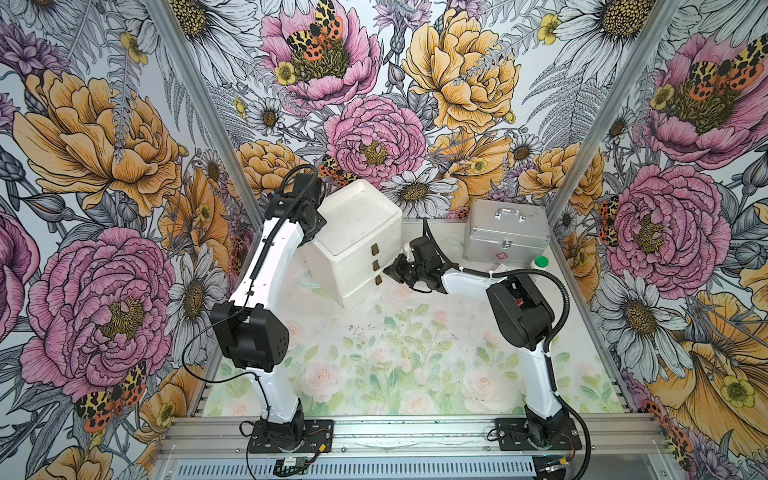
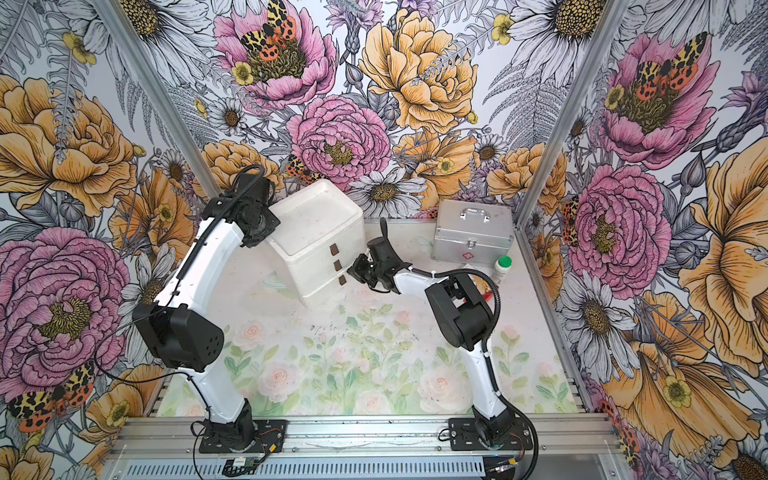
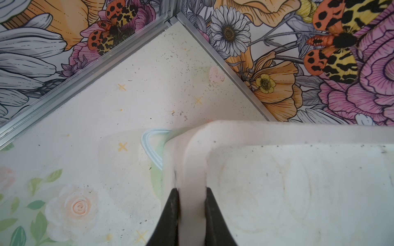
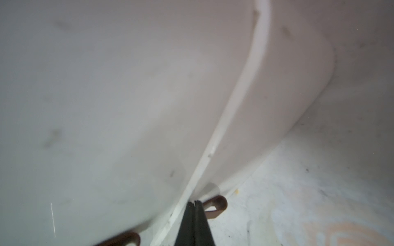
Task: Sort the rolls of trash bags by color and place them into the drawer
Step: Close the drawer of the storage box.
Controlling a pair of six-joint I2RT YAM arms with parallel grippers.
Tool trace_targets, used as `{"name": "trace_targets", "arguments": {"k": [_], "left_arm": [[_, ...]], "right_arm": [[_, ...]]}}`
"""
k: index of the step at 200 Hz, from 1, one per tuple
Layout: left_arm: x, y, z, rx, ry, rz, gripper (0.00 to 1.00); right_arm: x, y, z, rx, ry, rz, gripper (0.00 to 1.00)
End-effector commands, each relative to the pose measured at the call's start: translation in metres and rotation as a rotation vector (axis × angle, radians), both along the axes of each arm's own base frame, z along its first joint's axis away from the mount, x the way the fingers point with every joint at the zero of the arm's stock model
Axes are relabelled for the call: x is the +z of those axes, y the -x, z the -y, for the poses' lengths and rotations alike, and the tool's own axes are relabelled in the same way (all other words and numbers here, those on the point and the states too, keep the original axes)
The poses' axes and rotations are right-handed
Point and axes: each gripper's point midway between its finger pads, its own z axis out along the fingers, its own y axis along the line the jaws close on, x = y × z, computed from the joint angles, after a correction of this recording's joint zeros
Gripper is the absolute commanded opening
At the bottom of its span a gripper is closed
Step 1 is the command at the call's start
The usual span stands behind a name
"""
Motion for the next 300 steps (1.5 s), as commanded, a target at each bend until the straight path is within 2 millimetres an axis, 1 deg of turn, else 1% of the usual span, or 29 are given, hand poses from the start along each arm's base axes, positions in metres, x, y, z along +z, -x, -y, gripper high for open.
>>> {"name": "trace_targets", "arguments": {"k": [1, 35, 54, 70, 84, 96, 111, 120, 135, 146, 154, 162, 164, 166, 175, 188, 192, 205, 233, 254, 270, 296, 298, 300], "left_arm": [[-0.068, 0.029, 0.066, -0.114, 0.21, -0.26, 0.0], [-0.063, 0.031, 0.063, -0.104, 0.207, -0.247, 0.0], [-0.06, 0.032, 0.061, -0.087, 0.204, -0.234, 0.0], [-0.055, 0.03, 0.06, -0.079, 0.205, -0.215, 0.0], [-0.05, 0.027, 0.061, -0.088, 0.21, -0.199, 0.0], [-0.045, 0.025, 0.061, -0.097, 0.208, -0.185, 0.01], [-0.039, 0.023, 0.06, -0.101, 0.2, -0.168, 0.09], [-0.036, 0.023, 0.059, -0.104, 0.192, -0.161, 0.14], [-0.031, 0.025, 0.055, -0.093, 0.176, -0.146, 0.34], [-0.031, 0.025, 0.053, -0.087, 0.163, -0.146, 0.51], [-0.031, 0.025, 0.052, -0.086, 0.155, -0.146, 0.62], [-0.031, 0.025, 0.051, -0.085, 0.15, -0.146, 0.69], [-0.021, 0.029, 0.05, -0.087, 0.154, -0.121, 0.71], [-0.018, 0.03, 0.049, -0.088, 0.155, -0.113, 0.72], [-0.016, 0.031, 0.049, -0.087, 0.155, -0.108, 0.77], [-0.013, 0.032, 0.048, -0.086, 0.157, -0.1, 0.81], [-0.01, 0.032, 0.043, -0.072, 0.132, -0.089, 0.81], [-0.003, 0.032, 0.04, -0.061, 0.121, -0.068, 0.84], [0.019, 0.037, 0.031, -0.037, 0.093, -0.006, 0.98], [0.039, 0.045, 0.024, -0.02, 0.077, 0.047, 0.99], [0.058, 0.054, 0.015, -0.001, 0.055, 0.099, 0.99], [0.091, 0.07, -0.001, 0.029, 0.009, 0.197, 0.99], [0.095, 0.072, -0.002, 0.03, 0.006, 0.205, 0.98], [0.098, 0.073, -0.004, 0.033, 0.001, 0.215, 0.99]], "right_arm": [[0.015, -0.004, -0.013, 0.022, -0.035, 0.037, 0.0], [0.008, 0.005, -0.004, 0.013, -0.017, 0.026, 0.0], [0.012, 0.009, 0.0, 0.005, -0.017, 0.027, 0.0], [0.02, 0.01, 0.002, 0.004, -0.019, 0.043, 0.06], [0.027, 0.011, 0.005, 0.002, -0.018, 0.058, 0.14], [0.028, 0.013, 0.008, 0.0, -0.006, 0.063, 0.21], [0.026, 0.016, 0.01, -0.002, 0.006, 0.059, 0.28], [0.025, 0.017, 0.011, -0.002, 0.008, 0.056, 0.31], [0.021, 0.019, 0.012, -0.002, 0.013, 0.049, 0.34], [0.019, 0.021, 0.013, -0.004, 0.015, 0.044, 0.36], [0.017, 0.021, 0.014, -0.005, 0.015, 0.042, 0.39], [0.016, 0.021, 0.014, -0.006, 0.015, 0.04, 0.41], [0.016, 0.021, 0.014, -0.006, 0.013, 0.042, 0.41], [0.016, 0.022, 0.013, -0.004, 0.011, 0.041, 0.41], [0.017, 0.022, 0.013, -0.004, 0.008, 0.042, 0.42], [0.018, 0.022, 0.012, -0.003, 0.003, 0.044, 0.43], [0.019, 0.022, 0.013, -0.003, 0.003, 0.046, 0.43], [0.02, 0.023, 0.014, -0.002, 0.006, 0.049, 0.43], [0.021, 0.027, 0.019, -0.003, 0.013, 0.055, 0.46], [0.021, 0.031, 0.022, 0.001, 0.022, 0.06, 0.47], [0.024, 0.034, 0.025, 0.003, 0.034, 0.068, 0.49], [0.04, 0.038, 0.035, 0.006, 0.099, 0.113, 0.55], [0.041, 0.038, 0.036, 0.004, 0.105, 0.117, 0.56], [0.043, 0.038, 0.037, 0.002, 0.112, 0.122, 0.59]]}}
